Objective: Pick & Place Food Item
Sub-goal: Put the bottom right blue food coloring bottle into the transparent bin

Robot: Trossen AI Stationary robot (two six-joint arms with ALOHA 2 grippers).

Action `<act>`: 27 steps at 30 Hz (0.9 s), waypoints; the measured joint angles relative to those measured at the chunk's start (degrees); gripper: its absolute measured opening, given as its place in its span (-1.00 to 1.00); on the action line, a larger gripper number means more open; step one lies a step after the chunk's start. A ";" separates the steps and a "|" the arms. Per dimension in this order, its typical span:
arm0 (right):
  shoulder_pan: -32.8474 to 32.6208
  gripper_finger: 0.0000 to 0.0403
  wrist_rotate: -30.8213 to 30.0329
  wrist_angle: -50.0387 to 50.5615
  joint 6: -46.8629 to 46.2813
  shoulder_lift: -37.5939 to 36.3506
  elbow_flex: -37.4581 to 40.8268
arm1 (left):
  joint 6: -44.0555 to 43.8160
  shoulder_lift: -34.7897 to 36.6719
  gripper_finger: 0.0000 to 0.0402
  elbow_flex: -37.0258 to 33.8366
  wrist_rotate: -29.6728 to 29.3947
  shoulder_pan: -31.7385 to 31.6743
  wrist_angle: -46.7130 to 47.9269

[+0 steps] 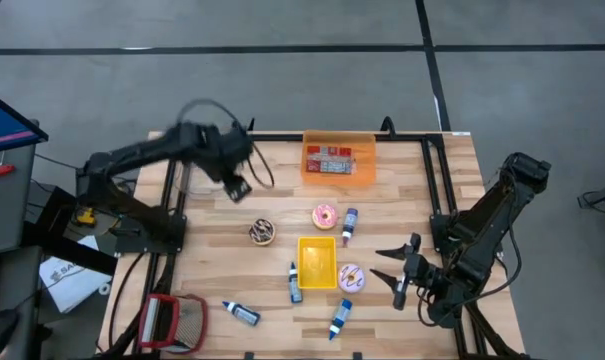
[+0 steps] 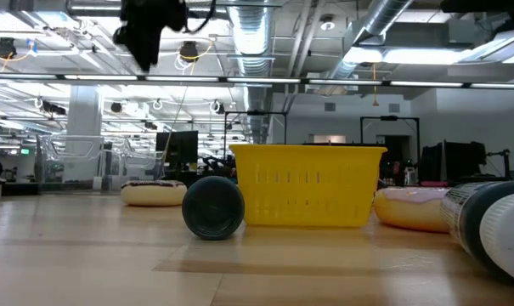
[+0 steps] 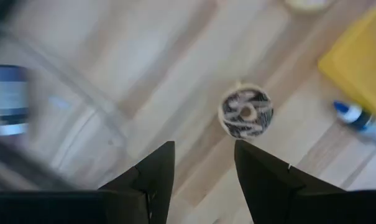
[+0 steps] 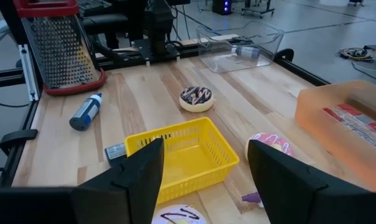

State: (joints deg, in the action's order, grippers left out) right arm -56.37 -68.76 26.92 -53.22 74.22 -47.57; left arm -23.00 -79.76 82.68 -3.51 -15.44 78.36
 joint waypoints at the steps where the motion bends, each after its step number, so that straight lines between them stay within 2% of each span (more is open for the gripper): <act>1: -0.25 0.12 -0.27 0.04 -0.29 0.00 0.00 | -0.21 0.68 -0.19 -3.58 0.93 1.69 -2.66; 6: -1.10 0.12 -0.31 0.02 -1.11 0.00 0.00 | 1.00 2.64 -0.19 -18.98 4.81 11.89 -13.90; 11: -1.15 0.12 -0.31 0.03 -1.29 0.02 0.00 | 0.48 2.07 -0.19 -28.04 5.41 26.76 -25.00; 17: -0.51 0.12 -0.32 0.02 -1.30 0.02 0.00 | -9.18 2.03 -0.19 -29.68 3.44 39.68 -33.61; 20: -0.51 0.12 -0.32 -0.22 -1.28 0.02 -0.02 | -14.91 2.03 -0.19 -29.71 3.42 43.66 -35.14; 27: -0.51 0.12 -0.32 -0.82 -1.45 0.02 -0.02 | -19.75 1.72 -0.07 -29.71 3.44 50.09 -36.32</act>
State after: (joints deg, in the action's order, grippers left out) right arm -56.88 -69.08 26.10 -54.67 74.24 -47.59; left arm -42.75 -78.05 52.97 -0.08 34.64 42.04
